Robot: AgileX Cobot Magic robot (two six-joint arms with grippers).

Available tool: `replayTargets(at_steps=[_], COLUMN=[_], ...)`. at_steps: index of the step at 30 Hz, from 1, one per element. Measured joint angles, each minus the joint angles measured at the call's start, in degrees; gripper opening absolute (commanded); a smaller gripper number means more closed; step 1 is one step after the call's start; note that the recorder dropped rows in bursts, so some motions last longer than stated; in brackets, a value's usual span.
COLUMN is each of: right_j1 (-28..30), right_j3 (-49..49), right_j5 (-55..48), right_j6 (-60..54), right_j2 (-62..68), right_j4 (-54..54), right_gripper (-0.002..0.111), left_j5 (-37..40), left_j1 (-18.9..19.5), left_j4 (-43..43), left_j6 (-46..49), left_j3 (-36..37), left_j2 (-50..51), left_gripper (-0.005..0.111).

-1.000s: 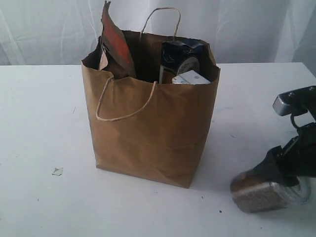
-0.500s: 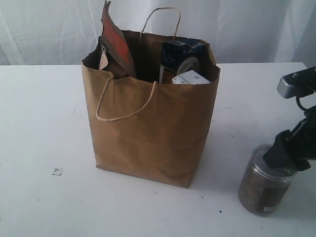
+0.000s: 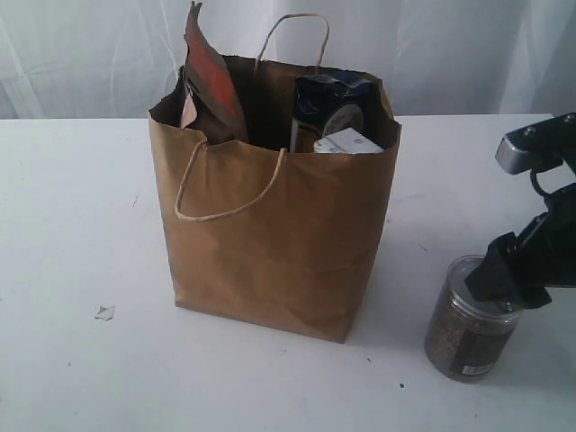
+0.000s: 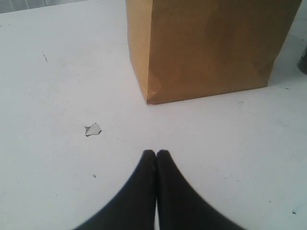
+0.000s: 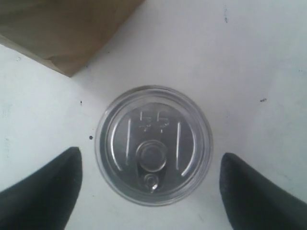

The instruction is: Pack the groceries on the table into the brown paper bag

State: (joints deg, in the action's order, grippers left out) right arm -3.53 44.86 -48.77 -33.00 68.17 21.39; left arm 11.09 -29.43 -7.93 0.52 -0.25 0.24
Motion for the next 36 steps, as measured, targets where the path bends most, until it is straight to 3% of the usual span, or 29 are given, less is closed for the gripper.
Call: replayTargets(at_steps=[36], right_j1=[-4.38], right_j3=[0.56], right_j5=[7.61], right_j6=[-0.12], right_j2=[6.68], right_j4=[-0.43], right_gripper=[0.082], left_j5=[0.0], left_j1=[0.0], left_j4=[0.0], left_j6=[0.0], left_j3=[0.0], left_j2=[0.0], left_gripper=[0.0])
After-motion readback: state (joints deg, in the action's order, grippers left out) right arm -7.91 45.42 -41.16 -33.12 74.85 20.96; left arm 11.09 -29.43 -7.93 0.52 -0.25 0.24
